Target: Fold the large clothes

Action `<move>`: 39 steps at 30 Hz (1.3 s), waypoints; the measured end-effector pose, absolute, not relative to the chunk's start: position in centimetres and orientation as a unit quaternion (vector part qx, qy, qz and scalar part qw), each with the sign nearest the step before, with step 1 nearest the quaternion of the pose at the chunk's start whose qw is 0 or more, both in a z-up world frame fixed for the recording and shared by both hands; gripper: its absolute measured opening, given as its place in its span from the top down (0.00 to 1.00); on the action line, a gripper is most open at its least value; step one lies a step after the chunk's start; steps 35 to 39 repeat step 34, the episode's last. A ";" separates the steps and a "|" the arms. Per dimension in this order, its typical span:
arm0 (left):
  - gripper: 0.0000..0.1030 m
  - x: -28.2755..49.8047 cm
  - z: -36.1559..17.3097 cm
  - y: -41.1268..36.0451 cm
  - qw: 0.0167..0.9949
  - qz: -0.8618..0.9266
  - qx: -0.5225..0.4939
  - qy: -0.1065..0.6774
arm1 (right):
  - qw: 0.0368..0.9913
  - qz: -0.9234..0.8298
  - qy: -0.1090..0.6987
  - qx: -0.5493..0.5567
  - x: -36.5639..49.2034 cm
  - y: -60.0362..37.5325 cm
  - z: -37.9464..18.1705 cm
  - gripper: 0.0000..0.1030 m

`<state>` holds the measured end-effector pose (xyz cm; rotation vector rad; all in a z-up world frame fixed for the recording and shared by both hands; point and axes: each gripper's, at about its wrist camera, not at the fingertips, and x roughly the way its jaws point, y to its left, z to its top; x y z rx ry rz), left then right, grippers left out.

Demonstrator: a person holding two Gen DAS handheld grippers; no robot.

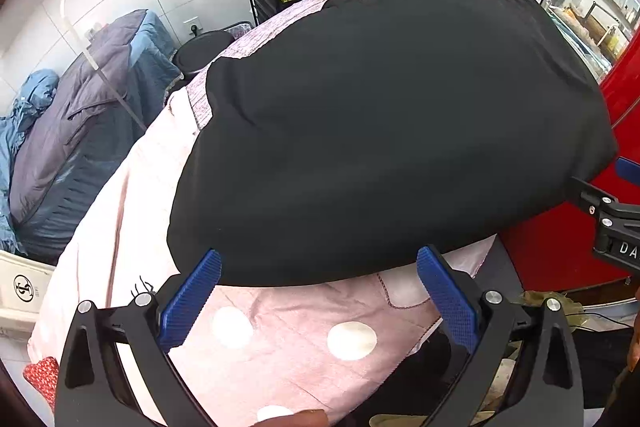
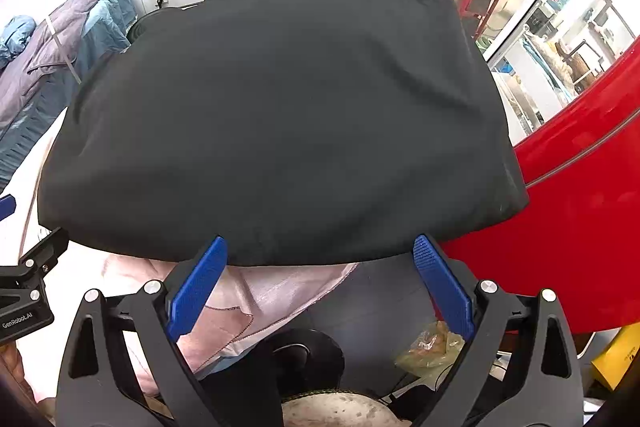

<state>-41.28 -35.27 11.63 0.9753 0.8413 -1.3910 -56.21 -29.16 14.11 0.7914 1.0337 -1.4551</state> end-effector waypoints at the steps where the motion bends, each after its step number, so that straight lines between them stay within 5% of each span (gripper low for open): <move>1: 0.06 -41.3 11.6 -35.3 0.583 -0.596 0.418 0.361 | 0.561 -0.617 0.438 0.336 -56.2 -29.2 14.1 0.09; 39: 0.06 -41.4 11.7 -35.6 0.591 -0.586 0.422 0.359 | 0.564 -0.610 0.444 0.335 -55.6 -29.3 14.2 0.09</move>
